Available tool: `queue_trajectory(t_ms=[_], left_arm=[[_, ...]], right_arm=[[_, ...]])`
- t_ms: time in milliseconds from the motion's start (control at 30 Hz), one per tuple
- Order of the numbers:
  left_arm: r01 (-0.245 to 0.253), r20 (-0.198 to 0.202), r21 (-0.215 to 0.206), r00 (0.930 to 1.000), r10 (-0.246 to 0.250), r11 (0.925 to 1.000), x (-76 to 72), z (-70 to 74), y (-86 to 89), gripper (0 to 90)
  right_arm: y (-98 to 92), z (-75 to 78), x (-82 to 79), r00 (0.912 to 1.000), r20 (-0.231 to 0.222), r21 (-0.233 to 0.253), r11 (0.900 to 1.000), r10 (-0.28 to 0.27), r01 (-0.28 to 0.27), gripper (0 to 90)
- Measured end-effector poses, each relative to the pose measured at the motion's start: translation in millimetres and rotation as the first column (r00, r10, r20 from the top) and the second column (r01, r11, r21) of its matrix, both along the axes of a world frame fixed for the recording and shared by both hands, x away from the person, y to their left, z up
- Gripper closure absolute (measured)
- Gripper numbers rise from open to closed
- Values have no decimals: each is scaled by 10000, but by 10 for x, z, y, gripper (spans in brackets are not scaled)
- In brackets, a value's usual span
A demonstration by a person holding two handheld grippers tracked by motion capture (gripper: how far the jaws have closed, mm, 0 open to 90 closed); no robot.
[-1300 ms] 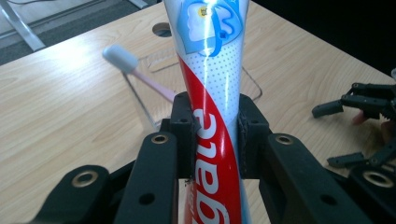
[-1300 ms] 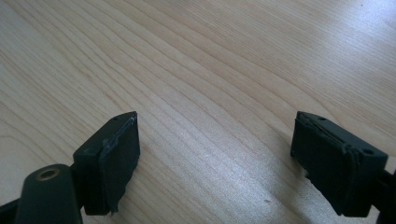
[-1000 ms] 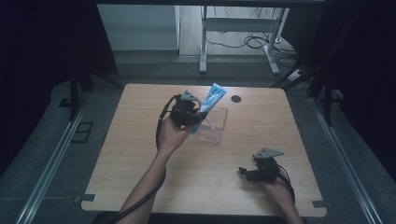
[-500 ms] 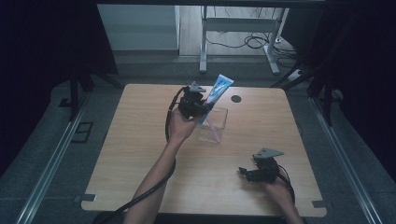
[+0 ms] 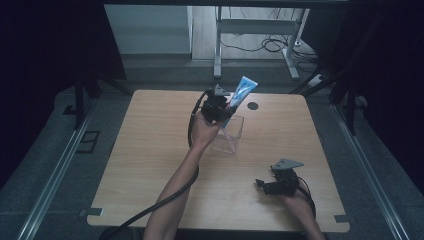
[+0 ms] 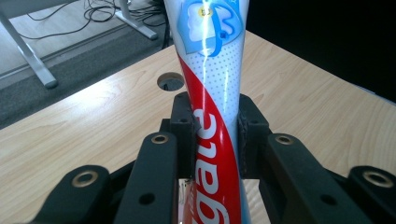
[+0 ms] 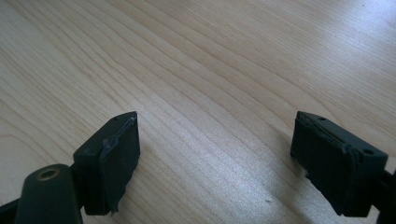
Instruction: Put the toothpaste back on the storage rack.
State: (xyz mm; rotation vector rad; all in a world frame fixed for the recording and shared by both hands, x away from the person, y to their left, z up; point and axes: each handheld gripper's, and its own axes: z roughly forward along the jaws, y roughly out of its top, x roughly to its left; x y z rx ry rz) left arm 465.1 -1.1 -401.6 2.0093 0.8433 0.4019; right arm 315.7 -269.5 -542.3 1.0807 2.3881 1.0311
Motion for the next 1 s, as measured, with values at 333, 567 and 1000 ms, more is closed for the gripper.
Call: queue_trajectory(t_ms=[333,567,1000], left_arm=[[-128,182,88,9998,127,9999,50,-169,-109,732],[-144,327,408,9994,131,9991,25,-265,-169,732],[-198,366,700,9992,173,9973,9,-366,-201,729]], right_arm=[[0,-1,0,10000,7,2,10000,19,-19,156],[0,0,0,10000,5,1,10000,33,-33,156],[1,0,-2,10000,7,-11,10000,38,-38,156]])
